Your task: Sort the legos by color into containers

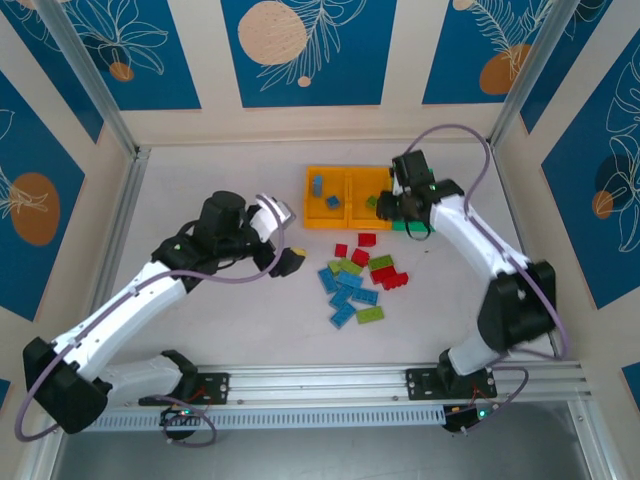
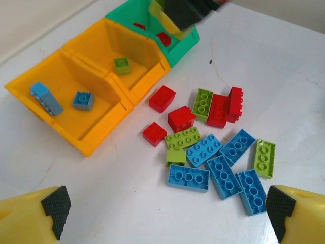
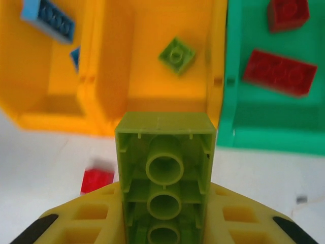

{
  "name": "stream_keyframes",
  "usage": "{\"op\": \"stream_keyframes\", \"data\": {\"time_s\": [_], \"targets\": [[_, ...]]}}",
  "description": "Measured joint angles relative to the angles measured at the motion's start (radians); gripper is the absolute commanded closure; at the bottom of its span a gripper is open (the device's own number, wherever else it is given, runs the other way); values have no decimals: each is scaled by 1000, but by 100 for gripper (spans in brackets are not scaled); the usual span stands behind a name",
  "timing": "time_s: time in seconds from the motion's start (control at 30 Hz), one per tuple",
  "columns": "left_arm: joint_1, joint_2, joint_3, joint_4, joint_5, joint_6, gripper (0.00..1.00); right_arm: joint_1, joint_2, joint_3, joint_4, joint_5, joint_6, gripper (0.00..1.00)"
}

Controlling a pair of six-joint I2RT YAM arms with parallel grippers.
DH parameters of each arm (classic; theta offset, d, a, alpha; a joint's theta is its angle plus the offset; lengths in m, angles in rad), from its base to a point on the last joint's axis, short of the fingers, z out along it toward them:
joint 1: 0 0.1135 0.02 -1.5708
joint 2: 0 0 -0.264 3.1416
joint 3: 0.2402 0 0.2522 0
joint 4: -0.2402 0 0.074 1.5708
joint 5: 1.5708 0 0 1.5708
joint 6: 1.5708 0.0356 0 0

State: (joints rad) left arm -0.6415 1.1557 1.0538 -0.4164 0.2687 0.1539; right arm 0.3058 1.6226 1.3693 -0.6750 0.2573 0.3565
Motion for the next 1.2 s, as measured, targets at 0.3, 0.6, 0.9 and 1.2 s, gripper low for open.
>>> {"op": "stream_keyframes", "data": {"time_s": [0.3,0.6,0.9,1.2], "targets": [[-37,100,53,-42,-108,-212,0,-46,420,391,-101,-55,-7,36],[-55,258,118,-149,-216,-466,9,-20,87,160,-112,-105,53,31],[-62,273,100,-143,-293,-489,13,275,-253,-188,-87,-133,130,33],[-62,33,-37,-74,-439,-477,11,505,43,-151,-66,-64,109,49]]}}
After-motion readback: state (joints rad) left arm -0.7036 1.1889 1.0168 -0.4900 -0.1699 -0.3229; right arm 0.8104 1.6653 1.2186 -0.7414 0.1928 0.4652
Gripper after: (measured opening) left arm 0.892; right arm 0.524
